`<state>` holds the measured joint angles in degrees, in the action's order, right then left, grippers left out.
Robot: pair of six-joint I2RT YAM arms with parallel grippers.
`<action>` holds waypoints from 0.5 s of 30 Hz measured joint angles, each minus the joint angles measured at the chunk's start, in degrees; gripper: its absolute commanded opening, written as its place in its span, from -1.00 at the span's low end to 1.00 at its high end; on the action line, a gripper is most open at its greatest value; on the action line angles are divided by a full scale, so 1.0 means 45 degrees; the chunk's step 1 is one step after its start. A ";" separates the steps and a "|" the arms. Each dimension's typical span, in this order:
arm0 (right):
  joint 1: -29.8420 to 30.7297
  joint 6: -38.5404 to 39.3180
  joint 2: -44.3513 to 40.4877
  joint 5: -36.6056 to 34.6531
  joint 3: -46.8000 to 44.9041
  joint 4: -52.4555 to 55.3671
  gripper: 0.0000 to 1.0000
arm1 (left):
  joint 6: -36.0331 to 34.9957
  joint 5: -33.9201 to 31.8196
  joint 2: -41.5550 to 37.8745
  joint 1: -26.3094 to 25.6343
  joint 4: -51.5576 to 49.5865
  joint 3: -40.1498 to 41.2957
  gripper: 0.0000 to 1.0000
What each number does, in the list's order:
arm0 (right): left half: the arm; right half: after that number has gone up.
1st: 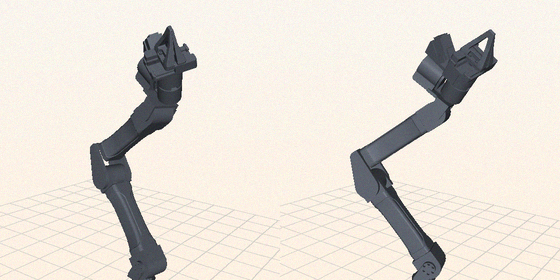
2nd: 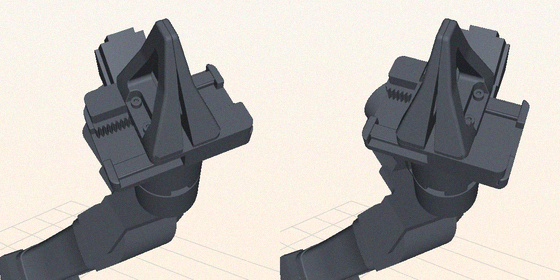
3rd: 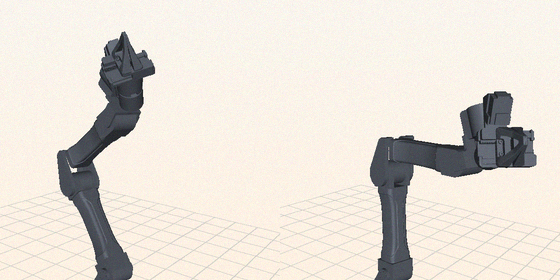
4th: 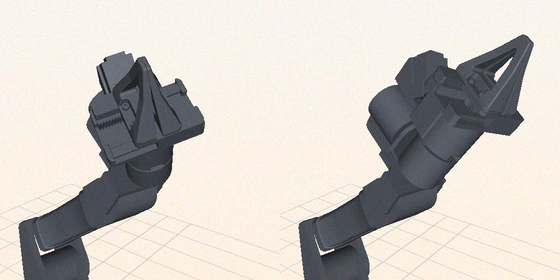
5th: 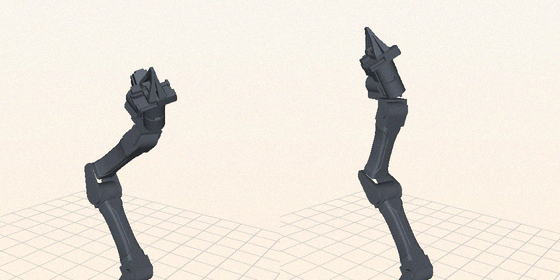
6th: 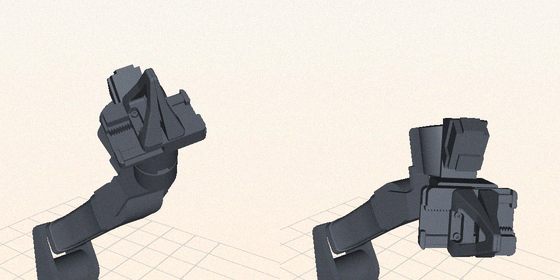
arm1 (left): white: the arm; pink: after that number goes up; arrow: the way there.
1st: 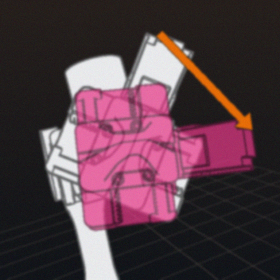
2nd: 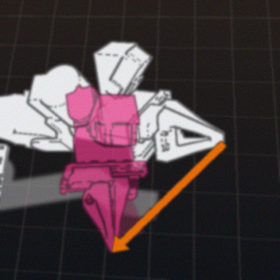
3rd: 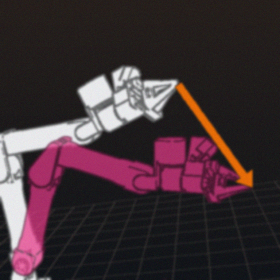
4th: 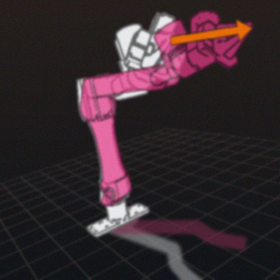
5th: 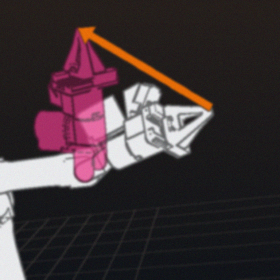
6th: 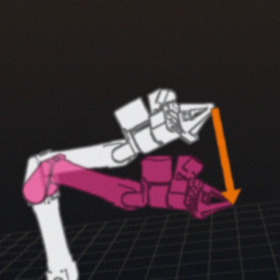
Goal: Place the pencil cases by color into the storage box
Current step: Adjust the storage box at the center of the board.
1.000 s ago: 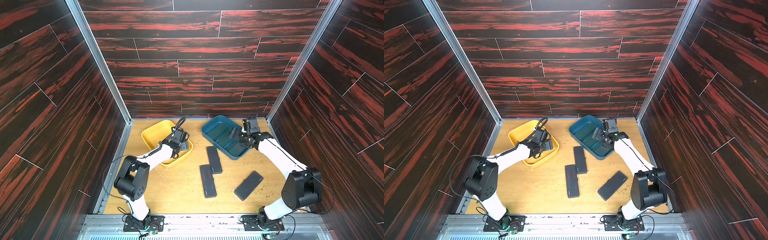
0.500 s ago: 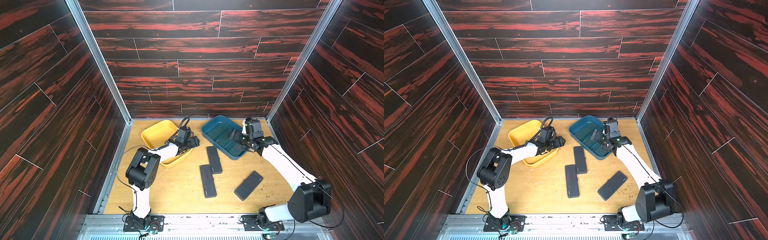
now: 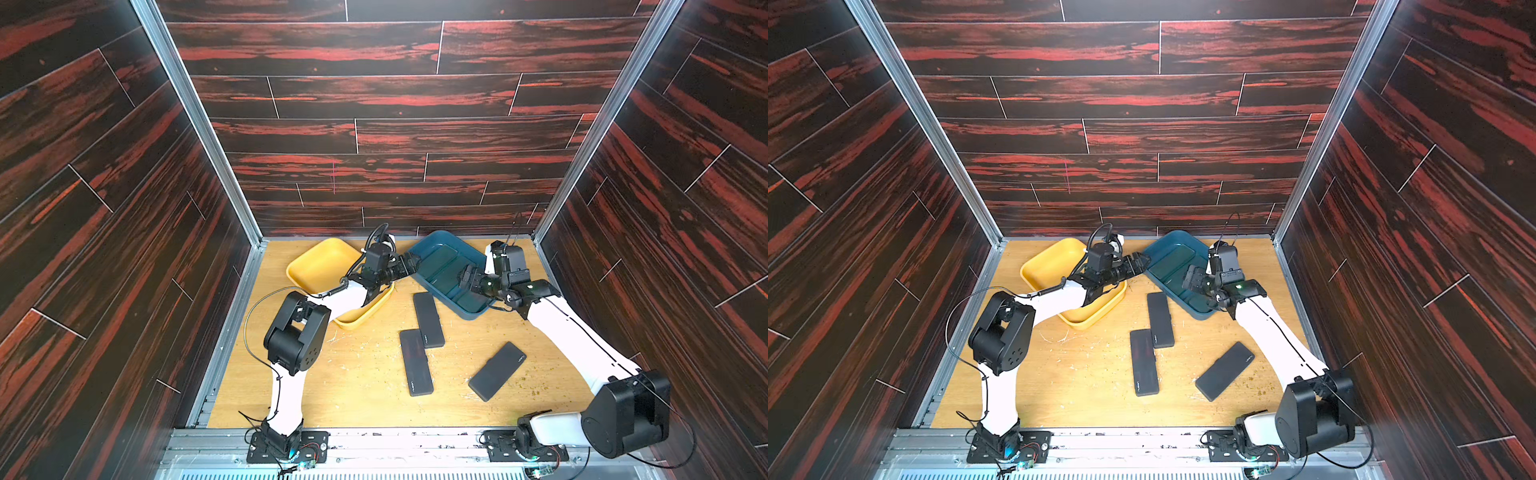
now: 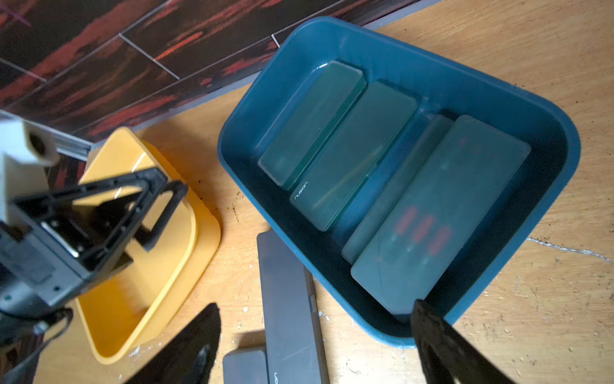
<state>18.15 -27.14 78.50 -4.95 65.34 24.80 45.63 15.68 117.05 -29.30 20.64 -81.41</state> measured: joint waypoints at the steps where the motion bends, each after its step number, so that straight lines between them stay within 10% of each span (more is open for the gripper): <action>1: 0.0083 0.0117 -0.0078 -0.0005 -0.0044 0.0102 0.81 | -0.0063 0.0024 0.0005 -0.0044 -0.0010 -0.0039 0.67; 15: 0.3444 0.0724 -0.0865 -0.0641 -0.1443 0.1035 0.82 | -0.2963 -0.3269 -0.4469 -0.0087 -0.5581 0.1807 0.65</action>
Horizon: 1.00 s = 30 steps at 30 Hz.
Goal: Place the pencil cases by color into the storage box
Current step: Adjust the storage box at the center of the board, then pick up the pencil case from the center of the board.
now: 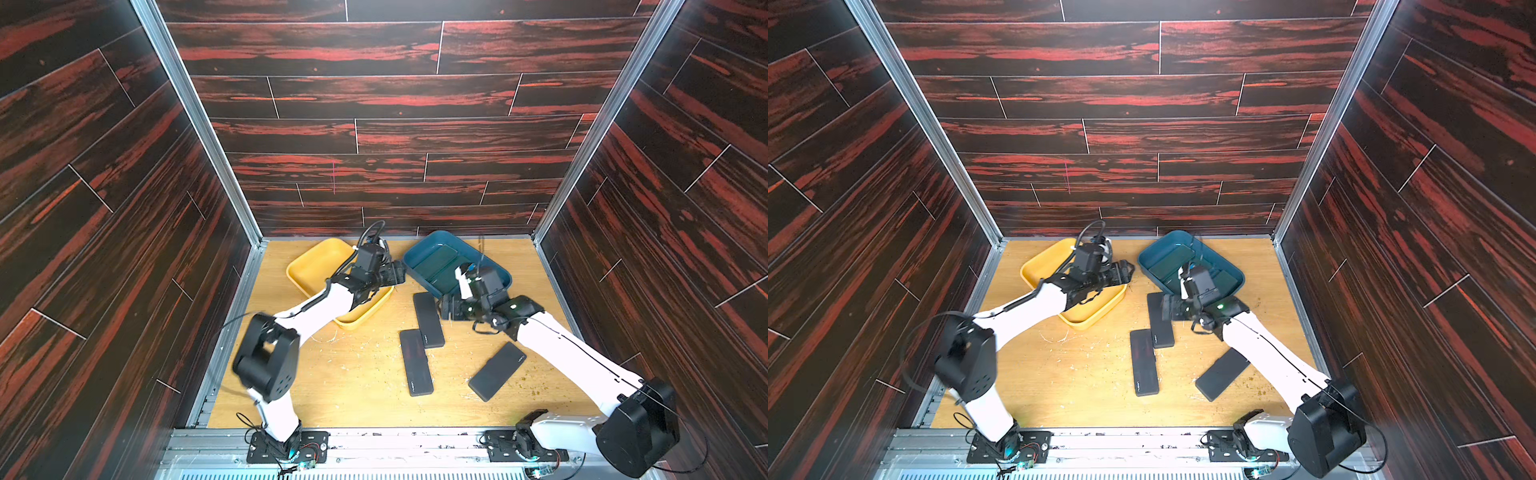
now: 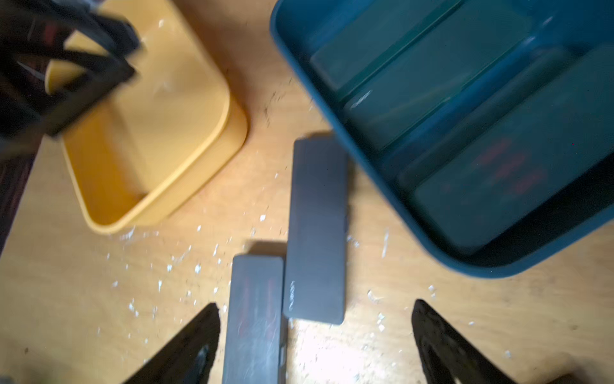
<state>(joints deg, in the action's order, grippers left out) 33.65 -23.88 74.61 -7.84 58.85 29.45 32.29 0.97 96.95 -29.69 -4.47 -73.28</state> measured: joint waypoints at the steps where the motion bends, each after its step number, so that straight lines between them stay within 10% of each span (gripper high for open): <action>1: 0.0287 -0.0097 0.0000 -0.0039 -0.0121 0.0039 0.81 | -0.0097 -0.0330 -0.0515 0.0000 -0.0350 0.0233 0.65; 17: 0.4571 -0.2147 0.1005 -0.0510 -0.1190 0.0374 0.82 | 0.0165 -0.3798 -0.5921 0.0175 -0.3594 0.4881 0.67; 30: 0.5372 -0.3298 0.2084 -0.0136 -0.2021 0.0447 0.82 | 0.0607 -0.4133 -0.7164 0.0330 -0.4051 0.5668 0.67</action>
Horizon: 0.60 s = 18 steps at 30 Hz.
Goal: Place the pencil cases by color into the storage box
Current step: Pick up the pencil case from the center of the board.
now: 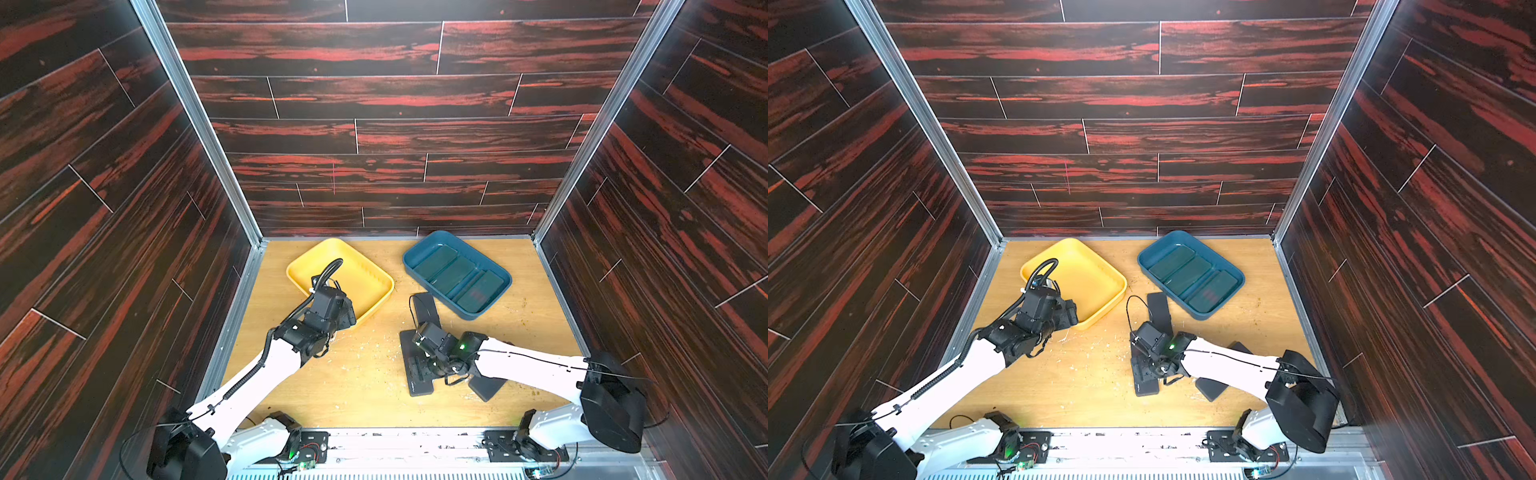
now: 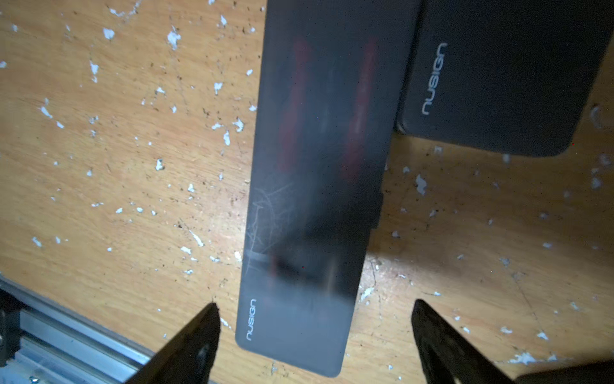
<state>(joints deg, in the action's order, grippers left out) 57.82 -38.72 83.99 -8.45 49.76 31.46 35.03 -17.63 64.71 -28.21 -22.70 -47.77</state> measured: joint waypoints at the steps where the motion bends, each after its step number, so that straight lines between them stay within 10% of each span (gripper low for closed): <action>1: 0.0010 -0.0029 0.0175 0.0039 0.0000 -0.0073 0.81 | 0.0024 -0.0005 0.0000 0.0010 0.0000 0.0000 0.67; 18: 0.0087 -0.0112 0.2526 0.0214 0.0777 -0.0525 0.70 | 0.0015 -0.0073 0.0083 0.0282 0.0005 0.0005 0.68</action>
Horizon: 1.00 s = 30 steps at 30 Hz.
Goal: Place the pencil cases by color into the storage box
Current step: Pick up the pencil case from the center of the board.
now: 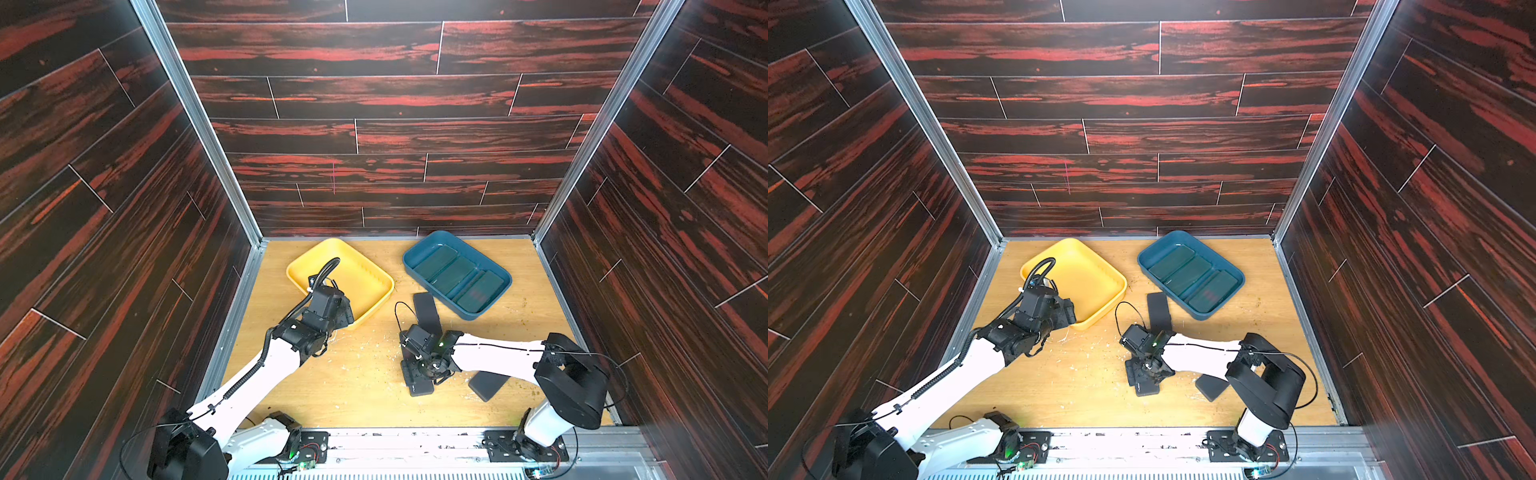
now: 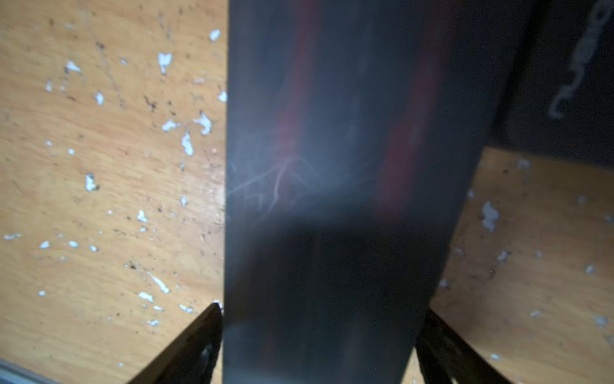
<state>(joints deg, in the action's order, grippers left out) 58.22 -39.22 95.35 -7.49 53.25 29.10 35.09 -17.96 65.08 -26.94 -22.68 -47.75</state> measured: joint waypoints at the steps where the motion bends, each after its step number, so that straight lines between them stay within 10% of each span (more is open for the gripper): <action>1: 0.0005 -0.0010 0.0073 -0.0044 0.0073 0.0019 0.61 | -0.0029 -0.0019 0.0068 0.0000 0.0000 -0.0024 0.68; 8: 0.0005 -0.0087 0.0335 -0.0112 0.0301 -0.0262 0.17 | -0.0355 -0.0005 0.0899 0.0000 -0.0010 -0.0709 0.68; 30: -0.0709 -0.0199 -0.3745 0.0296 -0.0146 -0.0622 0.08 | -0.2424 0.0291 0.5265 0.0369 0.0063 -0.3264 0.67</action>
<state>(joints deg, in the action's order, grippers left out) 55.02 -40.12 78.50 -6.15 52.60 26.30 24.18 -16.64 88.77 -25.28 -22.39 -62.43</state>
